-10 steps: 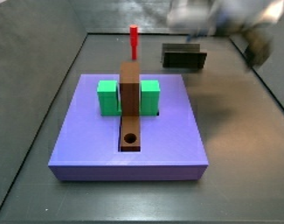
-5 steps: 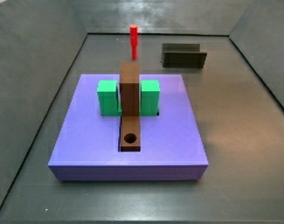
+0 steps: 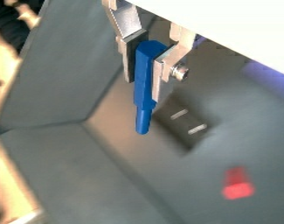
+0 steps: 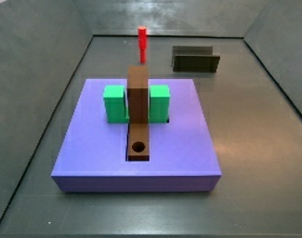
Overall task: Pick up the blue object. Move up. Place the blue object on the fixture. Regrasp the blue object. Move to above the board. Insert the blue object.
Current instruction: Move to above the board.
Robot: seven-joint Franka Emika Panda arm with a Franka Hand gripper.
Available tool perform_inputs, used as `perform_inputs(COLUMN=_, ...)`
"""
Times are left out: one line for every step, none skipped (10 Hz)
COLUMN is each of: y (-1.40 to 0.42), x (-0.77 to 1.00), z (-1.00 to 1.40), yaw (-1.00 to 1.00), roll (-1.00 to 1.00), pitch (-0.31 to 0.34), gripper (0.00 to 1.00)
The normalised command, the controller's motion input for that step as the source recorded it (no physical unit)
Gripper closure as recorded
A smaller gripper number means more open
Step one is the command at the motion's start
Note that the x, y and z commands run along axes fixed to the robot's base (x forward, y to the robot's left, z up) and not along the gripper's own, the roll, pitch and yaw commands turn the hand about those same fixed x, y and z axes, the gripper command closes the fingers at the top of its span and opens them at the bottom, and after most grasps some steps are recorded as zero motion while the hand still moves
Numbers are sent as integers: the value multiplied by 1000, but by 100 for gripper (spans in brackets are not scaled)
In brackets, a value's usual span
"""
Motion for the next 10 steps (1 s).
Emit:
perform_inputs(y=-1400, x=-1342, z=282, yaw=-49, roll=-1000, pitch=-77, gripper=100)
perform_inputs(y=-1400, x=-1364, z=267, yaw=-47, roll=-1000, pitch=-84, gripper=100)
perform_inputs(y=-1400, x=-1379, z=268, yaw=-46, roll=-1000, pitch=-92, gripper=100)
perform_inputs(y=-909, x=-921, z=161, yaw=-45, roll=-1000, pitch=-91, gripper=100)
perform_inputs(y=-455, x=-473, z=72, yaw=-57, roll=-1000, pitch=-78, gripper=100)
perform_inputs(y=-247, x=-277, z=49, yaw=-62, roll=-1000, pitch=-64, gripper=100)
perform_inputs(y=-157, x=-200, z=33, yaw=-64, roll=-1000, pitch=-60, gripper=100)
perform_inputs(y=-74, x=-126, z=8, yaw=-64, roll=-987, pitch=-76, gripper=100)
perform_inputs(y=-34, x=-95, z=10, yaw=-51, roll=-771, pitch=-72, gripper=100)
perform_inputs(y=5, x=-70, z=-1, yaw=-21, roll=-479, pitch=-59, gripper=100)
